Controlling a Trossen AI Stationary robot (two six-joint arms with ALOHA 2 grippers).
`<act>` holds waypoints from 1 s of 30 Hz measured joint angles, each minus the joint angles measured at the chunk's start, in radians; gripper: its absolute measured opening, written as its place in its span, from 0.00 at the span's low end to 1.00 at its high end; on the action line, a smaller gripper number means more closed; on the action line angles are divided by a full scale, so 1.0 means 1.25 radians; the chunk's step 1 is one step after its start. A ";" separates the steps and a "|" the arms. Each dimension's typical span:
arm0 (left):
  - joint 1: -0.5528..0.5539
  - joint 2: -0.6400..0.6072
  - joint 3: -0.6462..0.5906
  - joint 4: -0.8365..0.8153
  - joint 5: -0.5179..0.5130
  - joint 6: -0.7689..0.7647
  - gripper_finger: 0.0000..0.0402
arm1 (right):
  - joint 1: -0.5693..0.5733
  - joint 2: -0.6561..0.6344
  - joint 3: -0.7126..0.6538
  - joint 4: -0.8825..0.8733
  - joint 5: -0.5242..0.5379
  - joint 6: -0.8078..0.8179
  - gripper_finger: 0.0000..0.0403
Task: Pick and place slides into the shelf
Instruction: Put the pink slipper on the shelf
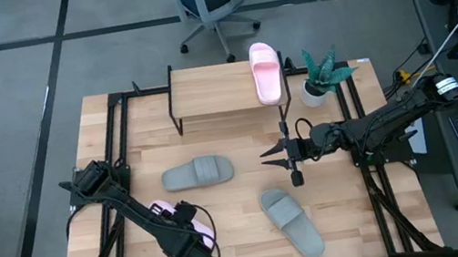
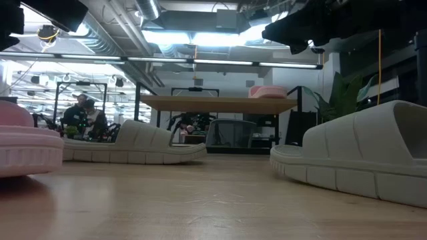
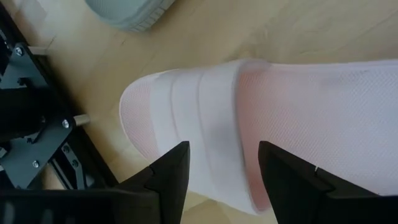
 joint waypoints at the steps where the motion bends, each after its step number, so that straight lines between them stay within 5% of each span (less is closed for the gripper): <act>1: 0.000 0.000 0.000 0.000 0.006 -0.001 0.45 | 0.000 0.000 0.000 0.000 0.000 0.000 0.22; 30: 0.001 0.000 -0.028 0.004 0.070 0.001 0.45 | 0.000 0.000 0.000 -0.002 0.000 0.000 0.22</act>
